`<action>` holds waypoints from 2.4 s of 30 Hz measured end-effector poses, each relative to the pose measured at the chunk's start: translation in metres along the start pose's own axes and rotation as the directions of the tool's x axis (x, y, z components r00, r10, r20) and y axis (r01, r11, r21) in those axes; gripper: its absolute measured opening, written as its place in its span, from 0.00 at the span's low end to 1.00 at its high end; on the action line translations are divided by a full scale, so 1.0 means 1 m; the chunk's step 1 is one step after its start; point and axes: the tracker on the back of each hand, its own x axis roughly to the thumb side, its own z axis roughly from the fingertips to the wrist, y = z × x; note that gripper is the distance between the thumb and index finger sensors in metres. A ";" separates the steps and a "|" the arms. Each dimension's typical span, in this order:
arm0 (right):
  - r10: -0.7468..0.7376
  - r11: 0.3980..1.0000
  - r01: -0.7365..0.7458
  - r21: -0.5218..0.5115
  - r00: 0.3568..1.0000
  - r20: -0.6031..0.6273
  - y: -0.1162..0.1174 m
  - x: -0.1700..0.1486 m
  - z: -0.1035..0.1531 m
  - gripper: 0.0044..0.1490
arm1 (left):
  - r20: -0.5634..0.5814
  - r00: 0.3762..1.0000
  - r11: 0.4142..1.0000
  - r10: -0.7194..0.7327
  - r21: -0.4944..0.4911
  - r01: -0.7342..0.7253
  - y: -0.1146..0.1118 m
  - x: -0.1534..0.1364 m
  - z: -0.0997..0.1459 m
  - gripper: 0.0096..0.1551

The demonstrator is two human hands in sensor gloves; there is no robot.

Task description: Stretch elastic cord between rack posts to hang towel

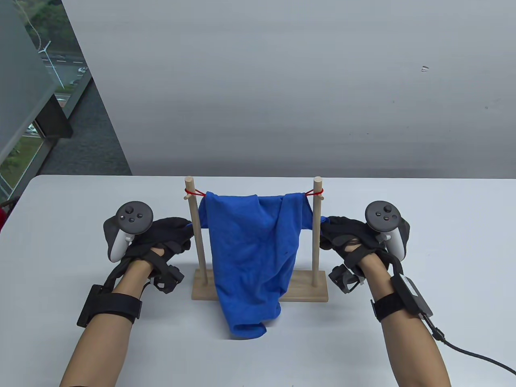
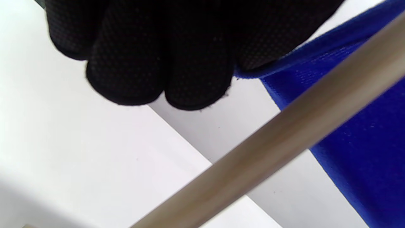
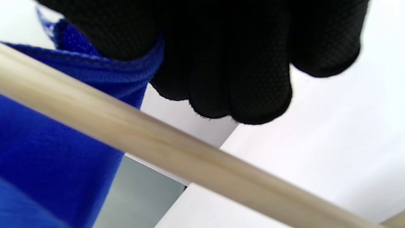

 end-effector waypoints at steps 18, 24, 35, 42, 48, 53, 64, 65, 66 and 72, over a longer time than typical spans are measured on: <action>0.038 0.998 -0.030 0.054 0.985 -0.169 0.035 -0.063 -0.021 0.25 | -0.174 0.985 0.995 -0.008 -0.100 -0.010 -0.044 -0.053 -0.003 0.22; 0.044 0.996 -0.026 0.088 0.978 -0.203 0.045 -0.075 -0.025 0.25 | -0.207 0.978 0.992 -0.019 -0.127 -0.007 -0.053 -0.062 -0.004 0.22; 0.000 0.992 0.026 0.120 0.978 -0.208 0.041 -0.086 -0.018 0.26 | -0.174 0.984 0.977 -0.033 -0.214 -0.005 -0.066 -0.063 -0.008 0.22; -0.096 0.992 0.106 0.073 0.987 -0.126 0.034 -0.087 -0.006 0.46 | -0.142 0.963 0.952 0.228 -0.177 -0.252 -0.056 -0.063 0.002 0.37; -0.214 0.976 0.214 0.029 0.977 -0.017 0.019 -0.077 0.006 0.57 | -0.041 0.971 0.971 0.234 -0.036 -0.236 -0.033 -0.050 0.022 0.44; -0.125 0.991 0.128 -0.028 0.989 0.077 0.003 -0.060 0.023 0.60 | 0.052 0.992 0.992 0.112 0.049 -0.114 -0.018 -0.031 0.046 0.48; 0.279 0.956 -0.260 -0.132 0.949 0.147 -0.015 -0.032 0.072 0.69 | 0.109 0.980 0.972 -0.164 0.185 0.142 -0.013 -0.007 0.102 0.53; 0.303 0.949 -0.284 -0.136 0.941 0.147 -0.014 -0.031 0.076 0.69 | 0.110 0.978 0.969 -0.180 0.193 0.157 -0.014 -0.007 0.106 0.53; 0.336 0.938 -0.316 -0.144 0.931 0.145 -0.014 -0.030 0.081 0.70 | 0.114 0.973 0.964 -0.199 0.201 0.174 -0.015 -0.006 0.110 0.53; 0.477 0.871 -0.444 -0.210 0.866 0.150 -0.013 -0.028 0.108 0.71 | 0.108 0.950 0.939 -0.293 0.221 0.264 -0.029 -0.007 0.125 0.54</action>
